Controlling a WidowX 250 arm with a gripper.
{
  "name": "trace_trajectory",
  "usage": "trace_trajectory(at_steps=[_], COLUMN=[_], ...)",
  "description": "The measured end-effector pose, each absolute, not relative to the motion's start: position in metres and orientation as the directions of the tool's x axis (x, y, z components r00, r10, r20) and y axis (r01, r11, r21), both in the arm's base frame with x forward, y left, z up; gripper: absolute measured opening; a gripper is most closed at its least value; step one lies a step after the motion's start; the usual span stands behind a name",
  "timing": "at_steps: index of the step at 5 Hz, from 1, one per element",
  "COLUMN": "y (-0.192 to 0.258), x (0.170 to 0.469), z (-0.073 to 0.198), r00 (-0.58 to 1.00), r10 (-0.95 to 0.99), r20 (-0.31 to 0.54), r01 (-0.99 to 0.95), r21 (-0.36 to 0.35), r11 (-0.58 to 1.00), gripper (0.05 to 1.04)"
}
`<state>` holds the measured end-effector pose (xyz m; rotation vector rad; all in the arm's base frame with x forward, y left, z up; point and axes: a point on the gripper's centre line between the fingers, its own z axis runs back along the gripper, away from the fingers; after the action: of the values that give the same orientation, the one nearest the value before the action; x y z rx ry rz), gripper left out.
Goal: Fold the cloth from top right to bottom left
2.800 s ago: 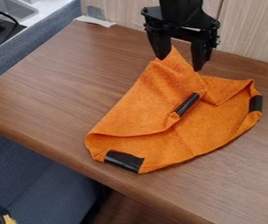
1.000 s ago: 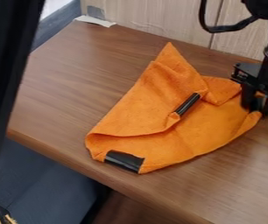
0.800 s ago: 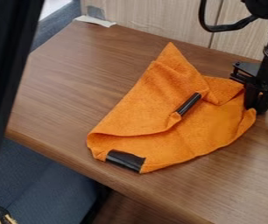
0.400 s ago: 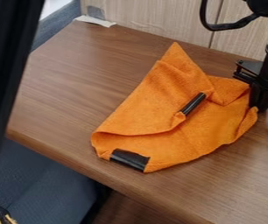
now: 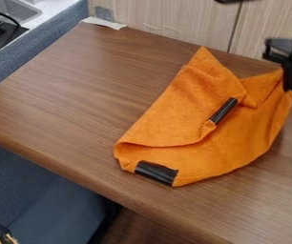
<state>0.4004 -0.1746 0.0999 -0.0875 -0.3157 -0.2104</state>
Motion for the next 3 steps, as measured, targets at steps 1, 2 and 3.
trace_trajectory(at_steps=[1, 2, 3], y=[-0.14, -0.106, -0.081], x=[0.396, 0.388, 0.373], z=[0.115, 0.121, 0.12], r00=[0.933, 0.935, 0.938], r10=[-0.14, -0.104, -0.1], r20=[0.33, 0.339, 0.333], r01=[0.168, 0.127, 0.111], r21=[-0.058, -0.048, -0.015], r11=[0.984, 0.991, 0.994], gripper=[0.07, 0.07, 0.07])
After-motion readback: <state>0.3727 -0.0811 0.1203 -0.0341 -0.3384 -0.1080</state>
